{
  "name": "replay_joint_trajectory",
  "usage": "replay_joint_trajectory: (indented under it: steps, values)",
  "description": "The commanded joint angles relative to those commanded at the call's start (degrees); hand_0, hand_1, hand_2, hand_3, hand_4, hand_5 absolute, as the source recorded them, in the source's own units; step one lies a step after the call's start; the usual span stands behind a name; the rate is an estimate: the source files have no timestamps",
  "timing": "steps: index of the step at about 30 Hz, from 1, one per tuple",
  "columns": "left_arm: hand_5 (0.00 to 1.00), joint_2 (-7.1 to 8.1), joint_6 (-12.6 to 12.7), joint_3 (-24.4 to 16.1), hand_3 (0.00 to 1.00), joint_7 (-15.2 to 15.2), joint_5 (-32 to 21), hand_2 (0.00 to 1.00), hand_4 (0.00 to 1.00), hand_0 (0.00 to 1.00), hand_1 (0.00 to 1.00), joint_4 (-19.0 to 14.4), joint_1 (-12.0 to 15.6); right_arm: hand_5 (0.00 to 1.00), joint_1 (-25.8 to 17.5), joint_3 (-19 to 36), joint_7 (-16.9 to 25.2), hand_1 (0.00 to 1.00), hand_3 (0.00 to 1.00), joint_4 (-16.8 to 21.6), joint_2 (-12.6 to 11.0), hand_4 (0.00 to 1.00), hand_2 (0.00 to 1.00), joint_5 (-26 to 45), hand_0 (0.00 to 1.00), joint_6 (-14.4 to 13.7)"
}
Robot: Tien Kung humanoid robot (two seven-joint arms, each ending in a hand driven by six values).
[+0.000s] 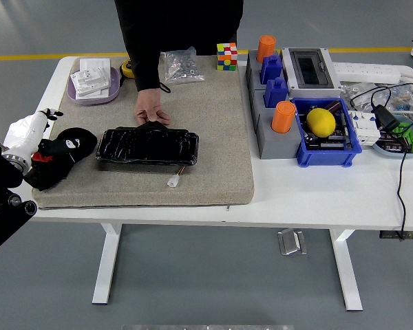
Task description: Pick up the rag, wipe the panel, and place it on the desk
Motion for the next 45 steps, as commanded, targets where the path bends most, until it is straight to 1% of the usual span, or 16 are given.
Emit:
replay_joint_trajectory:
  steps: [5,9,10,13,14,18,23,28,31,32,33,36,39,43,44,45]
  values:
    - [0.577,0.49,1.33,-1.85,0.811,-1.37,-2.62,0.799,0.945,0.411,0.706,-3.40,1.26,0.423,0.07,-0.31,0.11,0.508,0.573,0.00,0.00,0.998,0.663,0.29,0.722,-0.06]
    - [0.576,0.62,2.68,-4.06,0.807,-4.20,-6.94,0.779,0.938,0.424,0.688,-5.77,2.72,0.423,0.04,-0.33,0.17,0.507,0.572,0.00,0.11,0.998,0.663,0.33,0.721,-0.07]
    - [0.576,0.62,3.36,-5.17,0.807,-5.78,-9.14,0.779,0.938,0.424,0.688,-6.66,3.38,0.423,0.00,-0.44,0.25,0.507,0.572,0.00,0.17,0.998,0.663,0.48,0.721,-0.11]
    - [0.576,0.52,4.27,-7.62,0.807,-8.65,-13.36,0.779,0.938,0.424,0.688,-8.36,4.52,0.423,-0.07,-0.25,0.28,0.507,0.572,0.00,0.28,0.998,0.663,0.33,0.721,-0.11]
    - [0.579,0.46,4.55,-8.63,0.788,-9.56,-14.54,0.756,0.928,0.429,0.666,-9.02,4.91,0.420,-0.09,-0.16,0.29,0.507,0.572,0.00,0.32,0.998,0.663,0.27,0.721,-0.12]
    - [0.579,0.40,4.86,-12.09,0.788,-11.40,-18.03,0.756,0.928,0.429,0.666,-11.69,6.34,0.420,-0.06,-0.14,0.42,0.507,0.572,0.00,0.57,0.998,0.663,0.25,0.721,-0.19]
    - [0.583,-0.02,5.12,-14.80,0.784,-13.72,-22.77,0.750,0.919,0.426,0.656,-13.87,7.73,0.420,-0.05,-0.99,0.74,0.507,0.572,0.00,0.81,0.998,0.663,0.96,0.722,-0.27]
    - [0.561,-1.09,3.47,-15.41,0.769,-19.98,-33.49,0.747,0.899,0.431,0.654,-15.49,9.19,0.419,-0.23,-1.00,0.83,0.507,0.572,0.00,1.03,0.998,0.663,1.01,0.722,-0.29]
    - [0.561,-2.12,2.45,-16.04,0.769,-22.75,-39.92,0.747,0.899,0.431,0.654,-16.17,9.95,0.419,-0.35,-1.74,1.18,0.507,0.572,0.00,1.20,0.998,0.663,1.60,0.722,-0.36]
    - [0.533,-2.58,2.08,-16.45,0.760,-23.32,-41.90,0.742,0.876,0.434,0.653,-16.50,10.24,0.419,-0.37,-2.17,1.36,0.507,0.572,0.00,1.27,0.998,0.663,2.03,0.722,-0.41]
    - [0.533,-2.95,1.82,-16.79,0.760,-23.93,-43.83,0.742,0.876,0.434,0.653,-16.75,10.47,0.419,-0.39,-2.90,1.60,0.507,0.572,0.00,1.33,0.998,0.663,2.61,0.722,-0.44]
    - [0.533,-4.03,1.57,-17.83,0.760,-25.02,-46.56,0.742,0.876,0.434,0.653,-17.18,11.01,0.419,-0.42,-4.38,2.09,0.507,0.572,0.00,1.46,0.998,0.663,3.88,0.722,-0.53]
    - [0.537,-5.12,1.08,-18.96,0.754,-26.74,-48.37,0.734,0.877,0.435,0.649,-17.45,11.60,0.418,-0.36,-8.41,3.08,0.508,0.572,0.00,1.39,0.998,0.663,7.32,0.722,-0.64]
    - [0.537,-5.48,0.37,-19.28,0.754,-29.60,-49.88,0.734,0.877,0.435,0.649,-17.43,12.28,0.418,-0.32,-13.98,4.31,0.508,0.572,0.27,1.00,0.998,0.663,12.07,0.722,-0.91]
    - [0.522,-5.57,0.18,-19.38,0.700,-30.14,-50.13,0.705,0.871,0.441,0.637,-17.38,12.48,0.419,-0.33,-13.99,4.38,0.507,0.572,0.43,0.94,0.998,0.663,12.01,0.723,-0.96]
    - [0.522,-5.73,-0.12,-19.56,0.700,-30.68,-50.55,0.705,0.871,0.441,0.637,-17.35,12.74,0.419,-0.33,-13.80,4.40,0.507,0.572,0.60,0.92,0.998,0.663,11.74,0.723,-0.99]
